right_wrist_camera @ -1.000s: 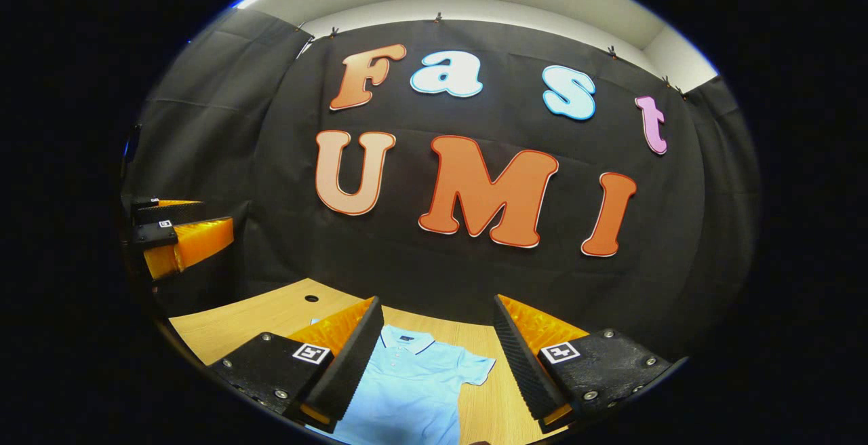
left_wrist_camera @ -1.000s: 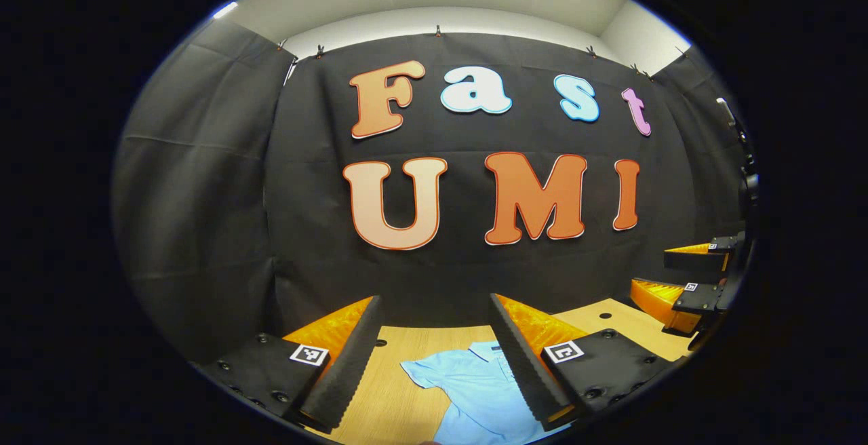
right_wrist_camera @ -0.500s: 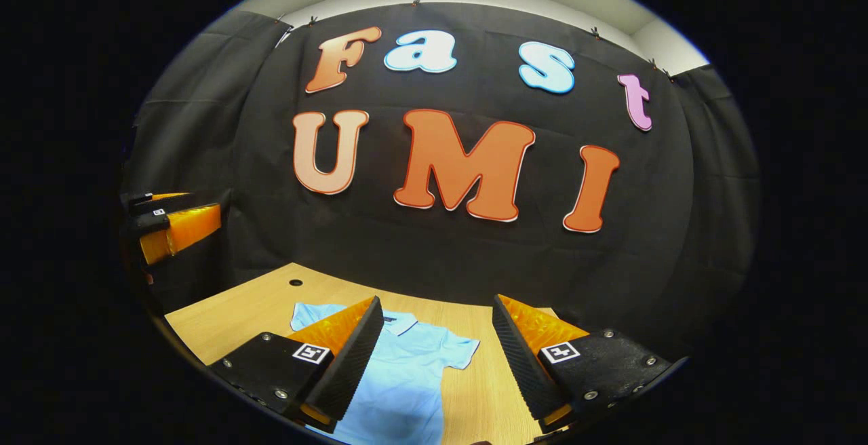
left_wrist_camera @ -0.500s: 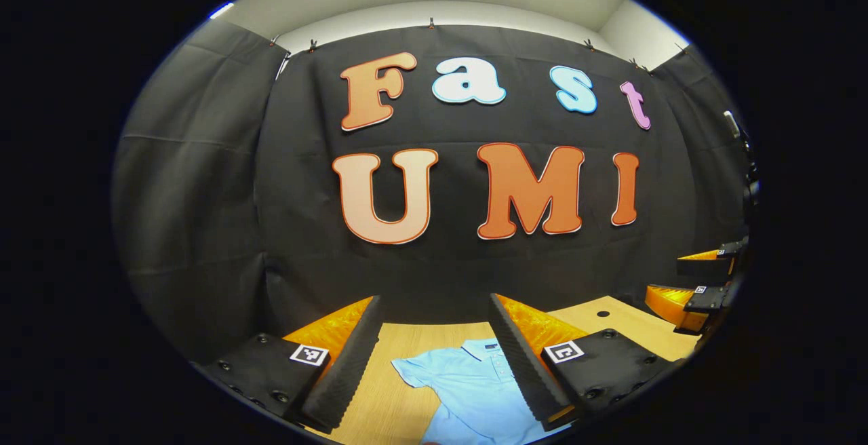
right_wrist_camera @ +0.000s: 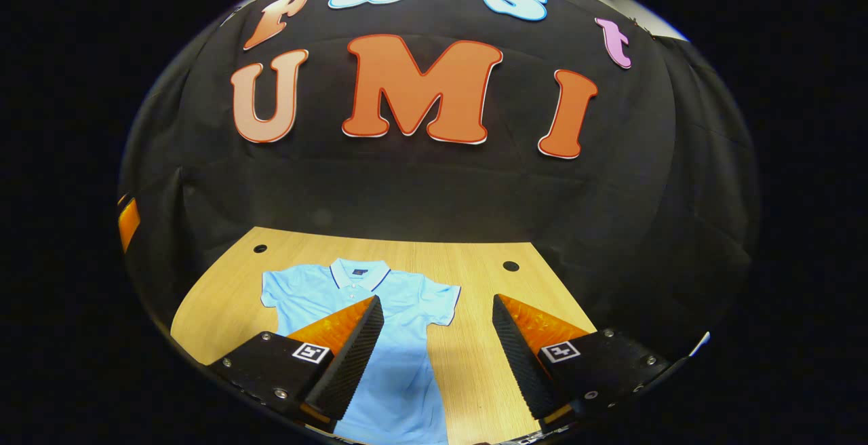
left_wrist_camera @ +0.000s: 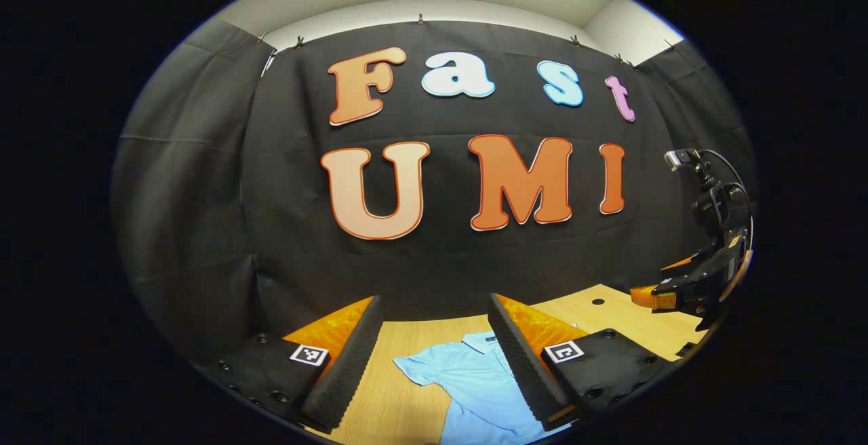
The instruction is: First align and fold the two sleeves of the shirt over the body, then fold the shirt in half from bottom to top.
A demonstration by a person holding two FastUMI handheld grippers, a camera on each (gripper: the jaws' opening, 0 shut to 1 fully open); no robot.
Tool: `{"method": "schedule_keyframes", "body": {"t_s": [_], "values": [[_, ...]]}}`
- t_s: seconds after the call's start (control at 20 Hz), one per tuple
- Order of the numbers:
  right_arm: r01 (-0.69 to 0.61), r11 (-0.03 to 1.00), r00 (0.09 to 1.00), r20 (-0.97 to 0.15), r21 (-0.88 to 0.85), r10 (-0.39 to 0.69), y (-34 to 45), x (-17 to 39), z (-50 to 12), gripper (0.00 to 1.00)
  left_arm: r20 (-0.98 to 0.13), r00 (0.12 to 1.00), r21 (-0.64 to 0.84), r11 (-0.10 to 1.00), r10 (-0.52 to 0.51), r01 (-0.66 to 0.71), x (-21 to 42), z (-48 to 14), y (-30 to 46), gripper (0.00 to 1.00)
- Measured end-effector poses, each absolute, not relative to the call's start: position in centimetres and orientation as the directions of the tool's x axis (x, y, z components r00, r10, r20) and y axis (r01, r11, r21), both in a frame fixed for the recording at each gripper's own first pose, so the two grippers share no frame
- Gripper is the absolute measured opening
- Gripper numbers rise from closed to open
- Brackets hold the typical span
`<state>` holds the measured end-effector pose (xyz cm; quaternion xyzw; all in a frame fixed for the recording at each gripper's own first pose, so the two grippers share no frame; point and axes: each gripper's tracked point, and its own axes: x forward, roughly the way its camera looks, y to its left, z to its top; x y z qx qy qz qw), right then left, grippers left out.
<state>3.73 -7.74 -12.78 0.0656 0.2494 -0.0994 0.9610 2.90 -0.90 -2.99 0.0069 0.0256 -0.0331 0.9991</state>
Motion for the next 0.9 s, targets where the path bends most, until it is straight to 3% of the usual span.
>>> {"method": "schedule_keyframes", "body": {"t_s": [0.25, 0.6, 0.8, 0.9], "values": [[0.189, 0.972, 0.75, -0.66, 0.14, -0.051, -6.8, 6.8, -18.3, 0.93, -0.053, 0.999, 0.022, 1.0, 0.01, -0.009, 2.9, -3.6, 1.6, 1.0], [0.133, 0.976, 0.609, -0.791, 0.172, 0.056, -8.5, 13.9, -26.9, 0.89, -0.026, 0.99, 0.036, 0.99, 0.14, -0.139, 4.4, -3.4, 0.7, 1.0], [0.134, 0.967, 0.518, -0.847, 0.216, 0.117, -9.7, 17.7, -31.9, 0.89, -0.087, 0.982, 0.015, 0.986, 0.167, -0.166, 5.6, -4.6, -0.8, 0.99], [0.174, 0.956, 0.475, -0.87, 0.238, 0.13, -10.4, 19.0, -34.1, 0.74, -0.114, 0.974, 0.03, 0.981, 0.194, -0.191, 6.0, -5.0, -1.3, 1.0]]}}
